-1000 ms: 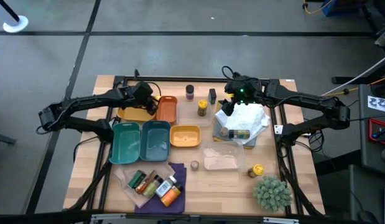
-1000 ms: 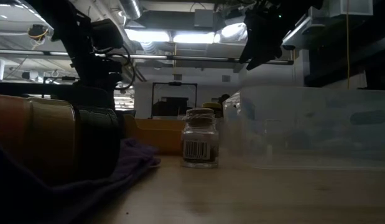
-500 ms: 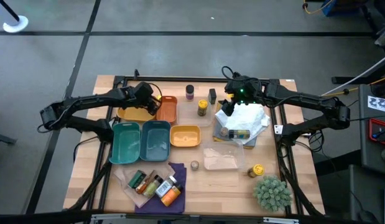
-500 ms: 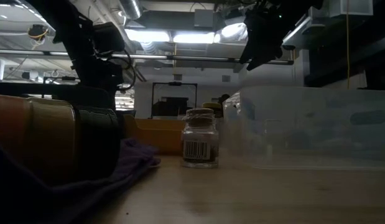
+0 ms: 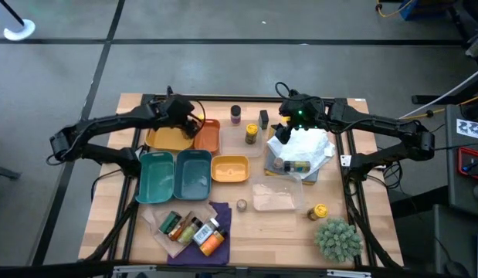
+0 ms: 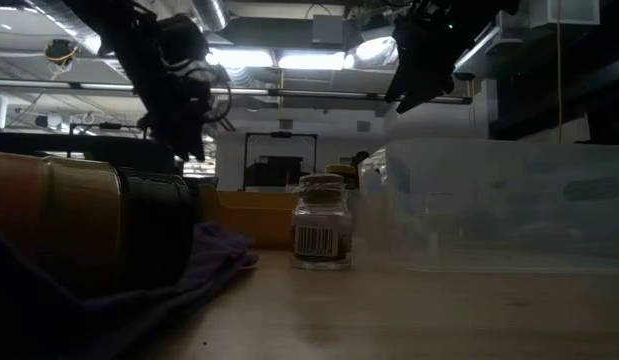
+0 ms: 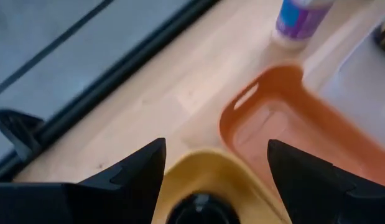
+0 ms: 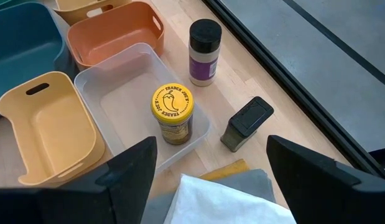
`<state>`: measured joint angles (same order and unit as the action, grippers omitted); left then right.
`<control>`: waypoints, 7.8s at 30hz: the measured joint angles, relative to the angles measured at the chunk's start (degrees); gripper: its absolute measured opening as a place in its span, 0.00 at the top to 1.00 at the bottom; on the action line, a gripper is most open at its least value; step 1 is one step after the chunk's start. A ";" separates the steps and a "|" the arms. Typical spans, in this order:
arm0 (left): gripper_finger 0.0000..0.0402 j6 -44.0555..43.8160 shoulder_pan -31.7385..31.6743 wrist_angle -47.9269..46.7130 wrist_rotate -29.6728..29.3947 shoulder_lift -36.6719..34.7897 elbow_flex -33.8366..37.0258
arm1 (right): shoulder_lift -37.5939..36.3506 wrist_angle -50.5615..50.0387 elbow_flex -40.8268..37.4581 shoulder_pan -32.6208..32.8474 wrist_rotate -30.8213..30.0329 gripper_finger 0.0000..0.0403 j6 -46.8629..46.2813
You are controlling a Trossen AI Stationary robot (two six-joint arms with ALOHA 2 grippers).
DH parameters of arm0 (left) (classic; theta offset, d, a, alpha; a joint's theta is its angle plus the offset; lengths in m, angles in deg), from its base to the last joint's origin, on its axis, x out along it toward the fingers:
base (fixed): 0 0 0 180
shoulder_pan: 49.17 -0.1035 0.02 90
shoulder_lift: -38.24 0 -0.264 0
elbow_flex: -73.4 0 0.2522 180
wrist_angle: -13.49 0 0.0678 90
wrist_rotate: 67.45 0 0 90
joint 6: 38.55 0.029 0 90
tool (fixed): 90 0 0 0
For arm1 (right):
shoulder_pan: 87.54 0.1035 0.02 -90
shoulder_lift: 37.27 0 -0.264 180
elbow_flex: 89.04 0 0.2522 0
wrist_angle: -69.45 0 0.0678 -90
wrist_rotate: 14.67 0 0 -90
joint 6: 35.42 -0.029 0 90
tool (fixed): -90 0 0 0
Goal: Sort spices by type
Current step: Put the purple spice bottle into the top yellow bin, then put the top green spice can into the orange bin
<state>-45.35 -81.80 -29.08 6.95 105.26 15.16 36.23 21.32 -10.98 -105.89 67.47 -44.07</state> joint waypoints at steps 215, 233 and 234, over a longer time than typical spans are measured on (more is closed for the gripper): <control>0.40 -11.84 0.70 19.00 -8.08 -21.91 17.47 | 5.98 11.56 0.02 -2.81 -11.83 0.25 -4.44; 0.40 -12.31 2.01 18.96 -3.85 -21.88 17.47 | 18.01 15.66 0.02 -12.95 1.20 0.25 -12.48; 0.40 -12.31 2.01 18.95 -3.86 -21.88 17.47 | 18.61 16.44 0.02 -12.95 1.21 0.25 -12.57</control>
<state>-57.66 -79.78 -10.13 3.10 83.38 32.63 54.83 37.76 -10.96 -118.85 68.68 -56.64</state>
